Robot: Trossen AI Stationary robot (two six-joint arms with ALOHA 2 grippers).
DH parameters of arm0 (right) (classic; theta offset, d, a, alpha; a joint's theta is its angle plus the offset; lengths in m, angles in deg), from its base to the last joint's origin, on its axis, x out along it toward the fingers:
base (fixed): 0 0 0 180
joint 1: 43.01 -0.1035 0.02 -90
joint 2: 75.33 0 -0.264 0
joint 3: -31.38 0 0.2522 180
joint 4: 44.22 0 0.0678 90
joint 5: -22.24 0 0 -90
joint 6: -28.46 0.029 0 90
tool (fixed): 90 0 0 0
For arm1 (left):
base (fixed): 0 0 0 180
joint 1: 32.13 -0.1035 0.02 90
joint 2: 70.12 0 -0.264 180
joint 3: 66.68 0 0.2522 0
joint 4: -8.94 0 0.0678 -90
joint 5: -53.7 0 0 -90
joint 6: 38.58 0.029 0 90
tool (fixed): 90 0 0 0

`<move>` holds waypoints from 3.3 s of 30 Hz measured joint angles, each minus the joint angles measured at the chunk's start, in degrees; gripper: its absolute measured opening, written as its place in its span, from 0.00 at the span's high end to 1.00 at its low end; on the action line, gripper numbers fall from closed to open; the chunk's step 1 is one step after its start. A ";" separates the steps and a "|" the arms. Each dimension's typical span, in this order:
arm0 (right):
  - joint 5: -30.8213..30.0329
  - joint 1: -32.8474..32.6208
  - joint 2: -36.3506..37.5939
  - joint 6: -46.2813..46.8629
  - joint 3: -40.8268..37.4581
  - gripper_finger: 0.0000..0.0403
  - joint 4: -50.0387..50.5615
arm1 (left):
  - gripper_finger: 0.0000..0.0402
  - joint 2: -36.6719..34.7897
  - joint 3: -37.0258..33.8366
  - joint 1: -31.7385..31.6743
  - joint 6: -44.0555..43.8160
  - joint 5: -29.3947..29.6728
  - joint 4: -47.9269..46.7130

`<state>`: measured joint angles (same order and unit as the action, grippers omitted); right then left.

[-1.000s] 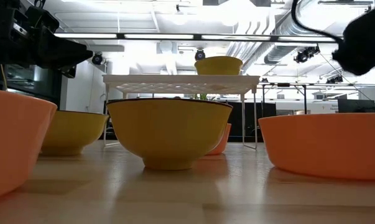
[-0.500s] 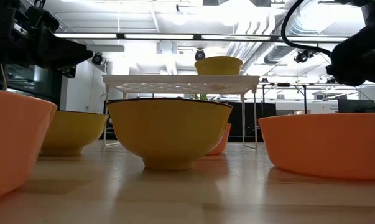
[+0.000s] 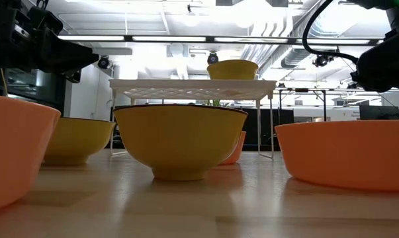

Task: Pick & Place Mini bowls
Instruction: Stack the yellow bowl on the yellow bowl on the shelf

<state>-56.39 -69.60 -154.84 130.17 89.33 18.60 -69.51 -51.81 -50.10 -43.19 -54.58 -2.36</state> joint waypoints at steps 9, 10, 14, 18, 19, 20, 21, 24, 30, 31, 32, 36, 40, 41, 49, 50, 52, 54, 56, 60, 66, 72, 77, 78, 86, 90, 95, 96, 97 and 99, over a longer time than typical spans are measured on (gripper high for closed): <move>1.24 -0.02 0.15 -1.42 0.17 0.97 0.42 | 0.74 -0.01 0.00 0.01 0.00 -0.04 0.01; 1.24 -0.02 0.15 -1.45 0.17 0.97 0.41 | 0.74 0.01 0.00 0.00 0.00 -0.04 0.01; 1.69 -0.02 0.11 -2.75 0.15 0.96 0.40 | 0.74 0.01 0.00 -0.01 0.00 -0.04 0.01; 2.27 -0.02 0.15 -3.65 0.15 0.98 0.42 | 0.74 0.02 0.00 0.01 0.00 -0.07 0.01; 2.48 -0.02 0.15 -3.99 0.13 0.98 0.41 | 0.74 0.01 0.00 -0.01 0.00 -0.08 0.01; 2.58 -0.02 0.15 -4.15 0.13 0.98 0.39 | 0.74 -0.01 0.00 0.00 -0.01 -0.10 0.01; 2.68 -0.02 0.15 -4.44 0.11 0.98 0.39 | 0.74 -0.01 0.00 -0.01 0.00 -0.16 0.01; 2.94 -0.02 0.22 -5.30 0.11 0.98 0.28 | 0.74 0.02 0.00 -0.01 0.00 -0.26 0.01; 2.97 -0.04 0.81 -6.86 0.00 0.98 0.37 | 0.74 0.01 0.00 0.00 0.00 -0.26 0.01; 2.97 -0.04 0.83 -7.18 0.00 0.98 0.37 | 0.74 -0.01 0.00 0.01 0.00 -0.26 0.01; 2.97 -0.04 0.81 -7.57 0.02 0.98 0.39 | 0.74 0.00 0.00 0.01 0.00 -0.26 0.01; 1.10 -0.04 0.81 -9.56 2.19 0.99 3.82 | 0.74 0.00 0.00 -0.01 0.00 -0.24 0.01; -0.27 -0.02 0.79 -12.49 5.22 1.00 8.54 | 0.74 -0.01 0.00 0.01 0.00 -0.24 0.01; -0.52 -0.04 0.76 -13.14 5.87 1.00 9.28 | 0.74 0.00 0.00 -0.01 0.00 -0.23 0.01; -2.72 0.00 0.76 -17.00 8.39 0.99 10.18 | 0.74 0.00 0.00 -0.01 0.00 -0.22 0.01; -2.73 0.00 0.76 -17.13 8.30 0.99 10.21 | 0.74 0.01 0.00 0.01 0.00 -0.22 0.01; -2.76 0.00 0.76 -17.30 7.86 0.99 9.67 | 0.74 0.01 0.00 -0.01 0.00 -0.20 0.01; -2.86 0.01 0.79 -17.31 7.43 0.99 9.24 | 0.74 -0.01 0.00 0.01 0.00 -0.20 0.01; -3.30 0.02 0.49 -17.38 7.25 0.99 9.04 | 0.74 0.01 0.00 -0.01 0.00 -0.20 0.01; -4.14 0.26 0.37 -17.78 7.13 1.00 9.12 | 0.74 0.01 0.00 -0.01 0.00 -0.17 0.01; -5.00 2.39 0.33 -19.15 7.01 1.00 9.10 | 0.74 0.01 0.00 0.01 0.00 0.01 0.01; -6.38 4.44 -0.29 -19.81 6.91 1.00 7.51 | 0.74 -0.01 0.00 -0.01 0.00 0.00 0.01; -6.53 5.98 -2.07 -21.93 6.93 1.00 4.91 | 0.74 0.00 0.00 0.00 0.00 0.00 -0.01; -6.54 6.29 -2.26 -22.32 6.93 1.00 4.60 | 0.74 0.01 0.00 -0.01 0.00 -0.01 0.01; -7.44 8.90 -3.72 -27.31 6.97 1.00 2.64 | 0.74 0.01 0.00 -0.01 0.00 -0.02 0.01; -6.55 9.05 -3.82 -27.39 6.91 1.00 1.66 | 0.74 0.02 0.00 -0.01 0.00 -0.02 0.01; -6.53 7.08 -3.80 -25.06 6.93 1.00 1.87 | 0.74 0.01 0.00 -0.01 0.00 -0.04 0.01; -6.42 6.76 -3.80 -24.57 6.95 1.00 1.84 | 0.74 0.01 0.00 -0.01 0.00 -0.04 0.01; -6.34 6.54 -3.80 -24.15 6.95 1.00 1.82 | 0.74 0.00 0.00 0.00 0.00 -0.04 0.01; -5.79 6.20 -3.78 -23.54 6.95 1.00 1.86 | 0.74 0.00 0.00 -0.01 0.00 -0.07 0.01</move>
<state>-62.18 -63.41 -158.62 106.63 96.28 20.45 -69.52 -51.81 -50.11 -43.19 -54.65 -2.36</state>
